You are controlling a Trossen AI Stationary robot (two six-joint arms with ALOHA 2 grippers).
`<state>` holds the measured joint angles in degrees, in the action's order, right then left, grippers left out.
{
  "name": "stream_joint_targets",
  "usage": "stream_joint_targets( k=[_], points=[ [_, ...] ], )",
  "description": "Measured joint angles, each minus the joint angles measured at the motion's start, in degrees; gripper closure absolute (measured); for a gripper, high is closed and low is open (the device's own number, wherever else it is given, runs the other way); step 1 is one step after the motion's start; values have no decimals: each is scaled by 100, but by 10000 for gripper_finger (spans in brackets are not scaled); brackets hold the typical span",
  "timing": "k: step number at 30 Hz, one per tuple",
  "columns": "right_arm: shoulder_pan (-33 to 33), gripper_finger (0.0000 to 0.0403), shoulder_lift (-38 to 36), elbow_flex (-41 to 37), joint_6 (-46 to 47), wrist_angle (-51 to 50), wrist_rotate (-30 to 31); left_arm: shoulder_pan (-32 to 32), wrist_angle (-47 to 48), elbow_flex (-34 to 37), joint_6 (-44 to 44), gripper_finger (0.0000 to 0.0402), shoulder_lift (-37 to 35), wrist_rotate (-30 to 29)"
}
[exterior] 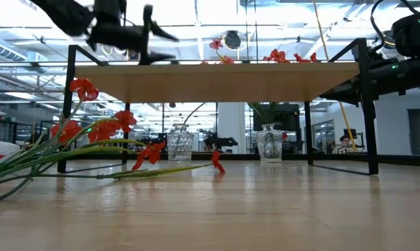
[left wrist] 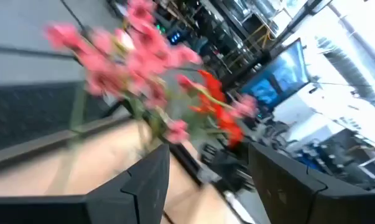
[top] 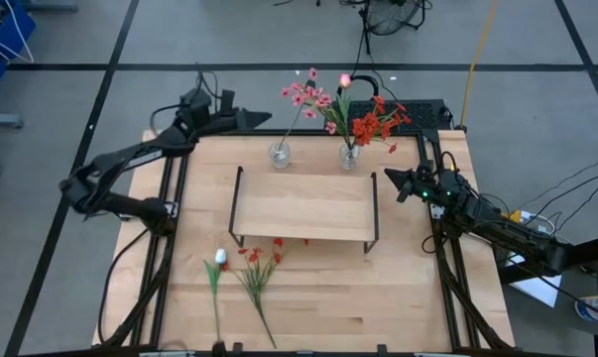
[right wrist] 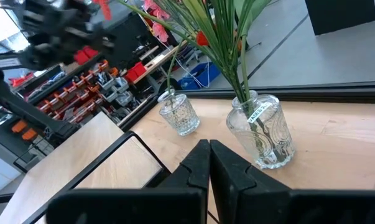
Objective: Pick and place flowers into a vace then onto a shelf
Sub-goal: Put the orange flowers into the left transparent flower vase
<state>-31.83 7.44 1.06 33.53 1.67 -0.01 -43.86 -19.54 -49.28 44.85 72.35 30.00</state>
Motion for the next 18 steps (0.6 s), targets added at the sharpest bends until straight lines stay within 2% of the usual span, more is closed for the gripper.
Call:
stream_joint_targets(
  k=[4, 9, 13, 18],
  points=[
    [1, 401, 0, 0, -3, 2, -6, 753, 1042, 0, 543, 176, -731, -537],
    [1, 401, 0, 0, -14, 1, -13, 2043, 2550, 0, 1143, 176, -1374, -1869],
    [0, 401, 0, 0, -86, -60, -24, 3167, 2691, 0, 1829, 176, -1667, -2862],
    [2, 401, 0, 0, -514, -104, -28, 4644, 2843, 0, 2830, 176, -1620, -3697]
  ],
)
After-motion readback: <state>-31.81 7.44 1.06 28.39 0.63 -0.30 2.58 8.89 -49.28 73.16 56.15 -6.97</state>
